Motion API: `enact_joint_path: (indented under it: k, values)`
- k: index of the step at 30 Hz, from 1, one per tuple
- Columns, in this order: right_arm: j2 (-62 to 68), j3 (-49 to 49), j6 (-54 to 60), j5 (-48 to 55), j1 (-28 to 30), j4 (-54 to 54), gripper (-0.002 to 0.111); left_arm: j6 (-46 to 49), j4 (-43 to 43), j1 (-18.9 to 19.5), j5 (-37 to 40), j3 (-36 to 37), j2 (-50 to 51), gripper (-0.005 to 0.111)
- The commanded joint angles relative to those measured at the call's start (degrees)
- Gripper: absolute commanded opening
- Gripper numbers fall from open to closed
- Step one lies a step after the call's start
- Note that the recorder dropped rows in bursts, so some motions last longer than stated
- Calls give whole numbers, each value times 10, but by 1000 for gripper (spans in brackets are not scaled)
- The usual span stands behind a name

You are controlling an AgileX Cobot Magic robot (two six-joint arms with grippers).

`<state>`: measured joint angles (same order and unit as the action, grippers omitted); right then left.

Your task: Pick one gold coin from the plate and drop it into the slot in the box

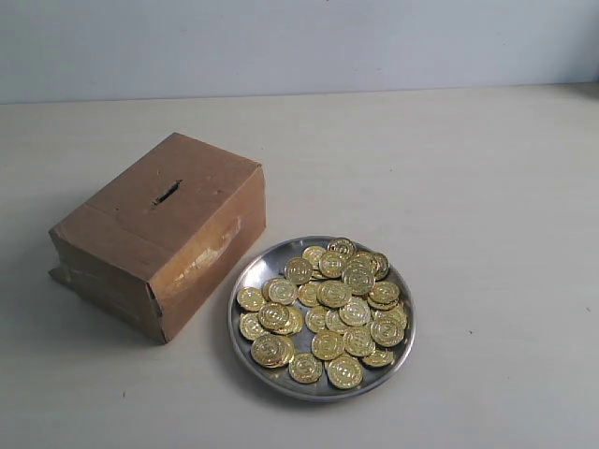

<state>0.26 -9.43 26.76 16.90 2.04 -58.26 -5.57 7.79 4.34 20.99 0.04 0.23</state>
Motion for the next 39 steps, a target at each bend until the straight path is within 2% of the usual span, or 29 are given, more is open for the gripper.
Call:
enact_joint_path:
  k: [1,6,15,30,33,39]
  values:
    - [28,-53,71,145,-1,5,0,-4,5,-5,-6,0,-2,0]
    - [96,-116,92,226,-1,79,0,-4,5,-5,-6,0,-2,0]
    - [274,-223,129,286,-1,148,0,-4,5,-5,-6,0,-2,0]
    - [629,-352,172,353,-3,130,0,-4,5,-5,-6,0,-2,0]
    - [694,-369,208,348,-27,131,0,-4,5,-5,-6,0,-2,0]
    - [793,-395,219,265,-96,176,0,-4,5,-5,-6,0,-2,0]
